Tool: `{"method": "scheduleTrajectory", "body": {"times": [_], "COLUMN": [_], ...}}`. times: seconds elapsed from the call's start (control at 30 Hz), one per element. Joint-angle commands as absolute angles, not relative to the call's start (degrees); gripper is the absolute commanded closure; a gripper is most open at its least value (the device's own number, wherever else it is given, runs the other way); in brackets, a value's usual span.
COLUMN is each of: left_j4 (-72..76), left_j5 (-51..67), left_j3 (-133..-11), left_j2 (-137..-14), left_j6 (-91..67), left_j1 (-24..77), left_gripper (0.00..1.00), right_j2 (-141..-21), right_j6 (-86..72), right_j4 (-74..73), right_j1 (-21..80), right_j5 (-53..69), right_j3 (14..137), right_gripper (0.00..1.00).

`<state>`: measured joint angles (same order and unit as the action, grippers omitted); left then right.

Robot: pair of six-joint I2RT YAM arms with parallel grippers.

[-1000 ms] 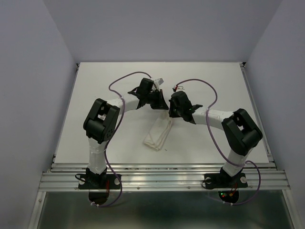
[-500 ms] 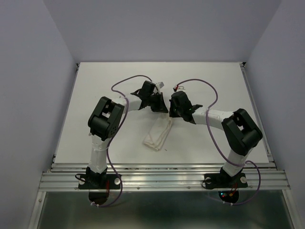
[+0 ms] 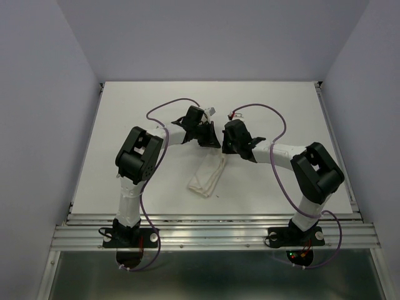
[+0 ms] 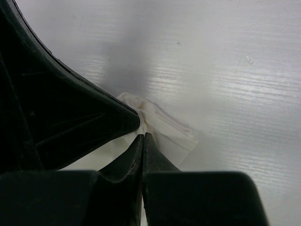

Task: Fold the napkin into a case and place the utensils inside
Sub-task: Stuff the top corner of the smaller-rectangle-folded napkin into the folded napkin.

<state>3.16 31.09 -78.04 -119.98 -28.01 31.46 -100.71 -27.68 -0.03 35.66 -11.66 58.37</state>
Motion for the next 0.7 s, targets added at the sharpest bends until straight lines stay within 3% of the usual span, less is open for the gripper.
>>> {"method": "scheduleTrajectory", "body": {"times": [0.0, 0.67], "left_j4": [1.2, 1.2], "left_j5": [31.2, 33.5], "left_j3": [-79.9, -80.4], "left_j2": [-118.5, -118.9], "left_j6": [-26.5, -26.3], "left_j1": [31.9, 32.2], "left_gripper": [1.00, 1.00], "right_j2": [-98.9, -96.1], "right_j6": [-28.7, -30.8], "right_j4": [0.9, 6.3], "right_j1": [35.5, 35.5], "right_j5": [-13.2, -14.1], "right_j3": [58.9, 57.6], "right_gripper": [0.99, 0.99]}}
